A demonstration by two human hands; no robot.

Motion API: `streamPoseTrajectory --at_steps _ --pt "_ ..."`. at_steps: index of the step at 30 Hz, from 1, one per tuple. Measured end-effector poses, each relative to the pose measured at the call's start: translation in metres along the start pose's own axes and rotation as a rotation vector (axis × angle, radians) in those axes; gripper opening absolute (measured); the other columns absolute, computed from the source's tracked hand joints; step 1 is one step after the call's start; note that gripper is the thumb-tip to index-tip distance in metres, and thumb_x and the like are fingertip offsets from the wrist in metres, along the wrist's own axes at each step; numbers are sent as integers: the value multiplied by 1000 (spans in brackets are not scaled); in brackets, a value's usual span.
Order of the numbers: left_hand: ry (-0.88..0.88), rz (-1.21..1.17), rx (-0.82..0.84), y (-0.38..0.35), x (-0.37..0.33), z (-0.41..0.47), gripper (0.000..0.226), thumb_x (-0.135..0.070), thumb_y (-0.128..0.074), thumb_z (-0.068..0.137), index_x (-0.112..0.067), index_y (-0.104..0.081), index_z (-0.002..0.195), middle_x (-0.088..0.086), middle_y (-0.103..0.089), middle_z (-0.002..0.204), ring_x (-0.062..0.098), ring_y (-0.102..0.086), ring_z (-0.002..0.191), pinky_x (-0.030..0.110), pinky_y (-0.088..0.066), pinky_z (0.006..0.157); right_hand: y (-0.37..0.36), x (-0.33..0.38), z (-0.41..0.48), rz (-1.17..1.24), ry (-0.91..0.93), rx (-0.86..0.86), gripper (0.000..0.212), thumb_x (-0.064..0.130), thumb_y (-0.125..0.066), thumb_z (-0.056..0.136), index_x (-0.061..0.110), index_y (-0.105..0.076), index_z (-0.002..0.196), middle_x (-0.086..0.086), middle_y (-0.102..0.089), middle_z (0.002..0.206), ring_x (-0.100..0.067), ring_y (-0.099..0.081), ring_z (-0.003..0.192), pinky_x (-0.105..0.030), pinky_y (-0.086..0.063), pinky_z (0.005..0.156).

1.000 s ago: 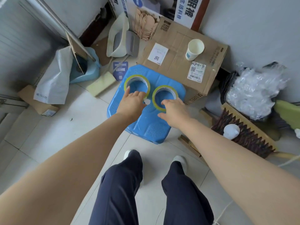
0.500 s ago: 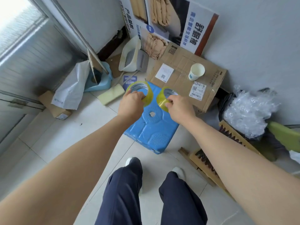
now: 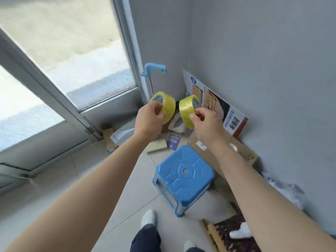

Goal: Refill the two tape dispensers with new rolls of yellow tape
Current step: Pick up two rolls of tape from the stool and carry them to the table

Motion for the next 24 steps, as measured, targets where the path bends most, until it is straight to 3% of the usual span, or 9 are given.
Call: streamPoseTrajectory --at_steps 1,3,7,9,10,14,18,21,24 --pt "12 -39 -34 18 -8 -7 19 -11 -57 82 -8 -66 98 7 -69 91 23 -62 85 30 -48 80 6 15 -3 20 28 2 20 21 -56 92 7 -68 97 -9 -68 86 -26 -60 82 -40 -50 77" --pt "26 -110 -108 53 -20 -22 17 -11 -57 82 -10 -66 96 2 -65 84 18 -59 80 29 -48 78 13 45 -11 62 96 3 18 21 -56 92 8 -67 93 -5 -66 81 -24 -60 79 -38 -51 76" --pt "39 -159 -271 116 -28 -57 17 -10 -57 83 -10 -66 98 -2 -63 81 10 -57 72 15 -47 68 13 103 -29 211 204 26 12 16 -50 96 10 -57 89 3 -53 72 -8 -46 63 -10 -40 57" --pt "53 -182 -339 144 -23 -77 17 -10 -58 83 -10 -66 98 -5 -62 79 3 -56 69 3 -43 60 4 130 -40 306 230 73 11 16 -47 97 12 -54 90 6 -50 71 -4 -44 62 -13 -37 57" --pt "66 -190 -377 157 -20 -88 17 -10 -58 83 -10 -66 98 -4 -64 81 4 -57 71 4 -44 61 -2 144 -46 352 240 106 11 16 -47 97 12 -54 90 5 -51 73 -4 -45 64 -17 -38 59" --pt "131 -249 -546 213 1 -128 18 -11 -61 83 -7 -67 100 5 -67 88 15 -61 80 21 -49 73 -31 197 -76 513 272 284 11 15 -48 95 11 -58 91 3 -56 77 -12 -52 73 -26 -46 69" --pt "182 -330 -653 268 32 -165 17 -10 -62 83 -7 -66 100 11 -69 93 18 -63 84 23 -52 76 -73 246 -109 562 325 448 13 15 -48 95 9 -57 89 0 -54 76 -13 -48 70 -23 -41 62" --pt "212 -392 -744 311 61 -195 18 -10 -63 84 -6 -66 101 9 -68 92 17 -63 84 20 -53 75 -111 285 -136 584 369 561 13 12 -48 95 9 -53 83 2 -48 70 -10 -43 63 -12 -37 52" --pt "233 -415 -847 352 87 -226 21 -9 -62 85 -4 -65 105 5 -67 90 11 -63 79 9 -51 68 -149 324 -167 590 440 675 13 10 -48 93 8 -54 83 -2 -51 74 -14 -46 67 -23 -40 60"
Point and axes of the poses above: each hand's wrist, its own z-axis towards the middle knuckle, its own y-axis out of the back of the hand, x = y × z, the point moved 1 cm from there along z, towards the middle knuckle
